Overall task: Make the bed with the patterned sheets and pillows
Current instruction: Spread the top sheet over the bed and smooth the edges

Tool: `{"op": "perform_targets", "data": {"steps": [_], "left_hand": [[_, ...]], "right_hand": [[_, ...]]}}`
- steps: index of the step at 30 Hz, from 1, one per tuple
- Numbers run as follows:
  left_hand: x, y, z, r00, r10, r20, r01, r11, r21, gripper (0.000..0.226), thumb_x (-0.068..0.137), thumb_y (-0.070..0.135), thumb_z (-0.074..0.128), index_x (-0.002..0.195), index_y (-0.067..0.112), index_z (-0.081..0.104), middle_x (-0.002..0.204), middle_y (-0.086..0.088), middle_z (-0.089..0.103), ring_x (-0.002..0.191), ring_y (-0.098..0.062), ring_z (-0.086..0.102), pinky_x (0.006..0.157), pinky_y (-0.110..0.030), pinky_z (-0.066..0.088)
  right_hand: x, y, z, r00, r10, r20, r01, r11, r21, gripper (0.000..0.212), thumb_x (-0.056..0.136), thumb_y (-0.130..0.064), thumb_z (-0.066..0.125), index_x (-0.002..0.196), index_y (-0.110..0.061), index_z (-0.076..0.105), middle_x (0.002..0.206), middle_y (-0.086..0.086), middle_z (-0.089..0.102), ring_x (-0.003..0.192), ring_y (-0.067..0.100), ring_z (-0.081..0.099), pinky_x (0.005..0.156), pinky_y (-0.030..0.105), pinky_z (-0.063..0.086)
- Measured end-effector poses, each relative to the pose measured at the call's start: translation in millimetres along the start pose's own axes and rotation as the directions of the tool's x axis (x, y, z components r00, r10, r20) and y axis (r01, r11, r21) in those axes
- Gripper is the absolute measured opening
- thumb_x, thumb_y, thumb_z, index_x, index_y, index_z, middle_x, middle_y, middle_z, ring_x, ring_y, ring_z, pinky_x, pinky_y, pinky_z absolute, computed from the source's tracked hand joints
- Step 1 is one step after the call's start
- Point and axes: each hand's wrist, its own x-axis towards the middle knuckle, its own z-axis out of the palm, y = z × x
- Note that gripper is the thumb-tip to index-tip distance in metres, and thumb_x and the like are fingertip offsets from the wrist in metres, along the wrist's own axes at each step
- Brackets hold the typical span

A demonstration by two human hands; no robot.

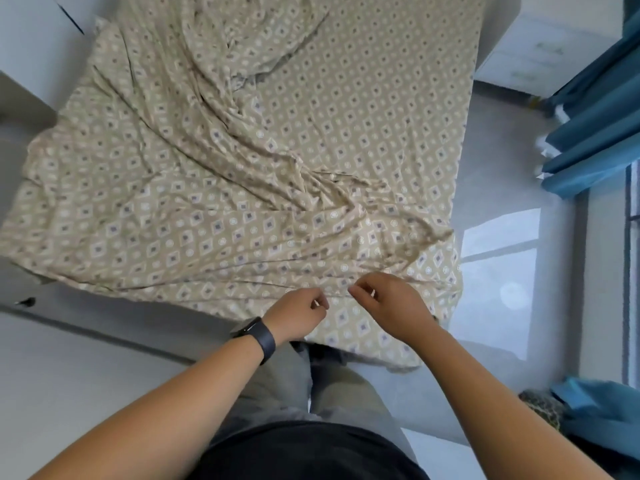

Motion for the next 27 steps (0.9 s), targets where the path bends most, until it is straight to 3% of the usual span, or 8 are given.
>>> {"op": "perform_targets", "data": {"steps": [4,9,13,17,20,24,25,27], "left_hand": [[26,-35,19,0.996,-0.087,0.018,0.086,0.995,0.053,0.014,0.098,0.024,0.049,0.103,0.027,0.062,0.105,0.003,0.065,0.085,-0.018,0.063,0.078,-0.035,0.052],[94,-91,44,0.986,-0.164,0.007,0.159,0.967,0.2,0.019,0.096,0.023,0.049,0.113,0.029,0.054,0.128,0.0,0.057,0.097,-0.021,0.058,0.08,-0.038,0.051],[164,-122,68,0.997,-0.079,-0.025,0.082,0.913,0.4,0.043,0.092,0.013,0.053,0.133,0.021,0.046,0.134,-0.005,0.043,0.111,-0.03,0.049,0.08,-0.038,0.044],[225,-144,90,0.999,0.024,-0.048,0.007,0.833,0.554,0.061,0.086,0.014,0.064,0.141,0.019,0.037,0.139,-0.008,0.042,0.123,-0.034,0.044,0.094,-0.046,0.044],[260,-153,107,1.0,0.009,-0.008,-0.002,0.744,0.668,0.057,0.086,0.012,0.061,0.137,0.017,0.037,0.131,-0.01,0.052,0.122,-0.034,0.048,0.099,-0.047,0.04],[270,-136,106,0.971,-0.057,0.232,-0.072,0.855,0.513,0.045,0.096,0.001,0.037,0.138,0.018,0.038,0.083,-0.007,0.061,0.072,-0.028,0.061,0.064,-0.041,0.052],[263,-129,105,0.95,-0.058,0.308,-0.091,0.89,0.448,0.044,0.099,0.005,0.034,0.14,0.02,0.038,0.084,-0.007,0.061,0.068,-0.028,0.06,0.058,-0.037,0.048],[240,-108,96,0.917,0.004,0.398,-0.15,0.929,0.338,0.031,0.103,0.015,0.036,0.131,0.018,0.047,0.097,-0.008,0.064,0.082,-0.03,0.062,0.064,-0.035,0.042]], "right_hand": [[15,24,25,0.964,0.169,0.204,-0.163,0.986,-0.045,0.043,0.103,-0.052,0.042,0.083,-0.017,0.059,0.08,-0.004,0.061,0.073,0.016,0.058,0.07,0.041,0.053],[54,79,62,0.851,0.343,0.398,-0.24,0.927,-0.287,0.026,0.101,-0.044,0.044,0.091,-0.024,0.057,0.09,-0.005,0.062,0.082,0.019,0.059,0.066,0.034,0.047],[86,127,96,0.795,0.455,0.402,-0.31,0.874,-0.375,0.018,0.097,-0.028,0.042,0.081,-0.025,0.051,0.081,-0.003,0.058,0.069,0.017,0.053,0.056,0.03,0.039],[113,157,123,0.688,0.502,0.525,-0.263,0.846,-0.464,0.026,0.1,-0.028,0.042,0.102,-0.017,0.065,0.103,0.005,0.068,0.093,0.027,0.064,0.082,0.04,0.054],[125,165,136,0.675,0.522,0.521,-0.313,0.843,-0.438,0.025,0.102,-0.032,0.042,0.111,-0.022,0.063,0.109,-0.001,0.065,0.095,0.024,0.064,0.08,0.038,0.055],[128,163,134,0.71,0.526,0.467,-0.38,0.846,-0.375,0.025,0.1,-0.033,0.043,0.116,-0.027,0.062,0.112,-0.004,0.065,0.088,0.019,0.065,0.076,0.038,0.058],[126,161,133,0.705,0.535,0.466,-0.378,0.839,-0.391,0.025,0.1,-0.032,0.045,0.119,-0.028,0.061,0.116,-0.005,0.065,0.09,0.019,0.065,0.075,0.037,0.057],[119,151,122,0.722,0.537,0.437,-0.376,0.834,-0.403,0.033,0.097,-0.033,0.052,0.13,-0.03,0.055,0.129,-0.005,0.059,0.105,0.019,0.061,0.082,0.038,0.055]]}}
